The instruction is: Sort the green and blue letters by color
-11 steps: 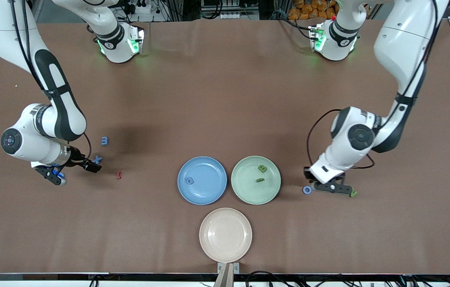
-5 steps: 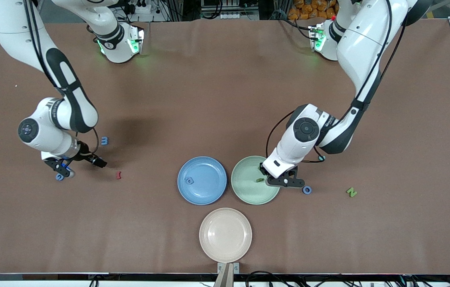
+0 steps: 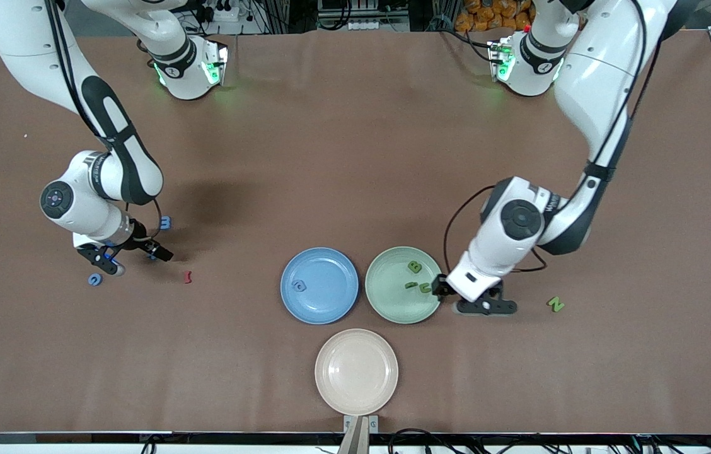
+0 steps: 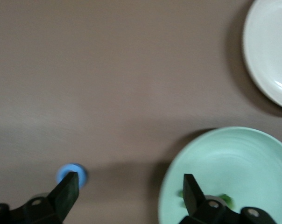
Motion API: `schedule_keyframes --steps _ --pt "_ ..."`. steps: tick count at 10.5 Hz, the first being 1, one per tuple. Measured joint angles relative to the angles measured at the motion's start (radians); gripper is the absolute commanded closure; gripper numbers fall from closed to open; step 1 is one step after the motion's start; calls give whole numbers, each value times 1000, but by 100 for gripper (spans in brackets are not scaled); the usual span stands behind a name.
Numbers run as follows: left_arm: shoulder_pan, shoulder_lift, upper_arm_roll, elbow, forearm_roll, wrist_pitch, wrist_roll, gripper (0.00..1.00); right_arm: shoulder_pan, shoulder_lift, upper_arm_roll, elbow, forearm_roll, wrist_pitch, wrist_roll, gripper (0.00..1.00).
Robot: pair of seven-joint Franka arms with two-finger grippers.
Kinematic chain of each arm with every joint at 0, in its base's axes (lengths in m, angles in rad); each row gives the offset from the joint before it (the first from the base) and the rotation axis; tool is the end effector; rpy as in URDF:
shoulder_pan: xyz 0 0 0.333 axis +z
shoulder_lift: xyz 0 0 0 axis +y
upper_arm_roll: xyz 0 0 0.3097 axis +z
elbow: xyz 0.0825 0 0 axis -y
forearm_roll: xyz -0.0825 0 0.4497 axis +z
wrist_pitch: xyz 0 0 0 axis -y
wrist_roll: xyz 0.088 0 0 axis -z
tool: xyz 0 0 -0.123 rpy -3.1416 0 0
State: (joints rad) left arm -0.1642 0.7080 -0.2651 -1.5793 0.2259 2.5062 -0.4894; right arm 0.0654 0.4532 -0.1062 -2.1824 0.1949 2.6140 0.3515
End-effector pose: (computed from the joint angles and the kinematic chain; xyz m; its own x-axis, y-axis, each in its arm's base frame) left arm 0.7126 -0.2993 0.1960 0.9758 -0.0101 0.2186 -0.0356 -0.9929 0.1131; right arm 0.5848 -0.0313 0.0986 0.8516 -0.5230 -0.0351 -0.5241 -0.8508 -0.0389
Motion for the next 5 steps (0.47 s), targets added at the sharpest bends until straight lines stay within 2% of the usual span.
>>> schedule_keyframes --steps 3,5 --pt "147 0 -1 -1 2 -4 329 1 -24 20 -2 -1 -22 54 -4 0" --pt "246 8 -3 -9 2 -5 520 6 -23 52 -1 -1 -23 108 -5 0"
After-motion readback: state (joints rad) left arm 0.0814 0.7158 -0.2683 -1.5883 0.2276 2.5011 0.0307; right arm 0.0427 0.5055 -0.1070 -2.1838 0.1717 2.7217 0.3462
